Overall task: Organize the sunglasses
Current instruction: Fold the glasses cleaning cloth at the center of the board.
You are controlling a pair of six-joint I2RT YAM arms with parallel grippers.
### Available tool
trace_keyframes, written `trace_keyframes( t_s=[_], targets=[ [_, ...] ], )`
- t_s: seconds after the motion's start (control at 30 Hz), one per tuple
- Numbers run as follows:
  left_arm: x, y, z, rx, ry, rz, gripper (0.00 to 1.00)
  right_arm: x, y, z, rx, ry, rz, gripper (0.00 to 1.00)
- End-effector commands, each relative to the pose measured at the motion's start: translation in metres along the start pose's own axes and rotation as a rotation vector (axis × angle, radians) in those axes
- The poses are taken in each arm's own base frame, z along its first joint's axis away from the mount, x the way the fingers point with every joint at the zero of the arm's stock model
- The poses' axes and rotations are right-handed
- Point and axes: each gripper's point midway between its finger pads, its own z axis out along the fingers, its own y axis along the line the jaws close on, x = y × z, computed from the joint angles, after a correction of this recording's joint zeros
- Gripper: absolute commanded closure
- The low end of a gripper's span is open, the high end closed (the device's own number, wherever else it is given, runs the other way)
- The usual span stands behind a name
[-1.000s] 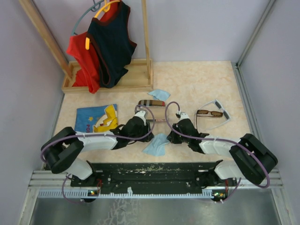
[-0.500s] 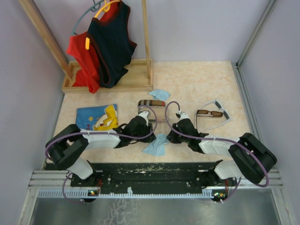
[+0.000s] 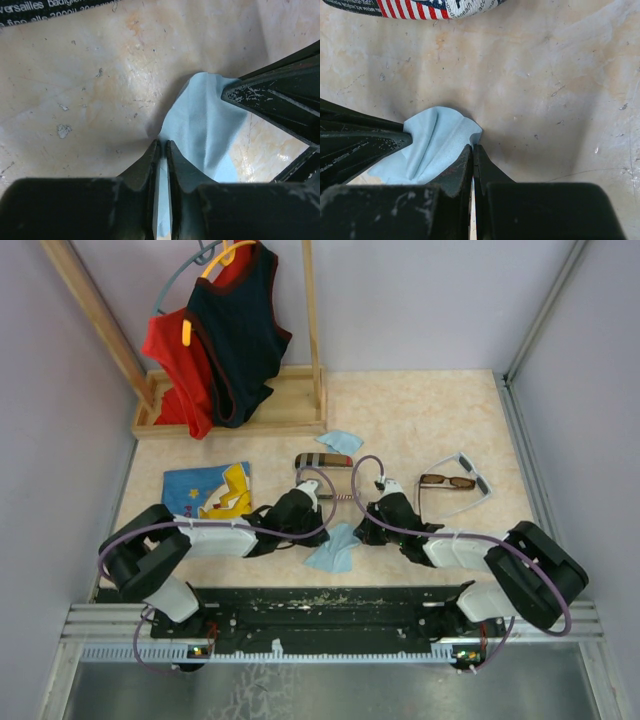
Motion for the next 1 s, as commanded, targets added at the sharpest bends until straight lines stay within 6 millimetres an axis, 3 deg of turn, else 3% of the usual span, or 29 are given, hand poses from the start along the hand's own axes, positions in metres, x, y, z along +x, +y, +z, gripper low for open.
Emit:
trace_keyframes(
  t_s=[0.0,0.23,0.47,0.7,0.87,0.97],
  targets=[
    [0.008,0.0,0.0,0.013,0.015,0.002,0.88,-0.003,0.002,0.003,0.007,0.0,-0.005,1.0],
    [-0.007,0.0,-0.007,-0.004,-0.037,0.017,0.91,-0.002,0.001,0.005,0.007,0.005,-0.004,1.0],
    [-0.019,-0.001,-0.013,-0.016,-0.072,0.042,0.76,-0.002,0.002,0.005,0.004,0.004,-0.005,1.0],
    [-0.015,-0.001,-0.012,-0.01,-0.061,0.04,0.81,-0.001,0.002,0.005,0.003,0.006,-0.004,1.0],
    [-0.011,0.003,-0.01,-0.027,-0.049,0.039,0.7,-0.001,0.002,0.005,-0.001,0.006,-0.002,1.0],
    [-0.008,0.004,-0.008,-0.029,-0.037,0.037,0.69,-0.001,0.002,0.005,-0.001,0.005,-0.004,1.0]
  ],
)
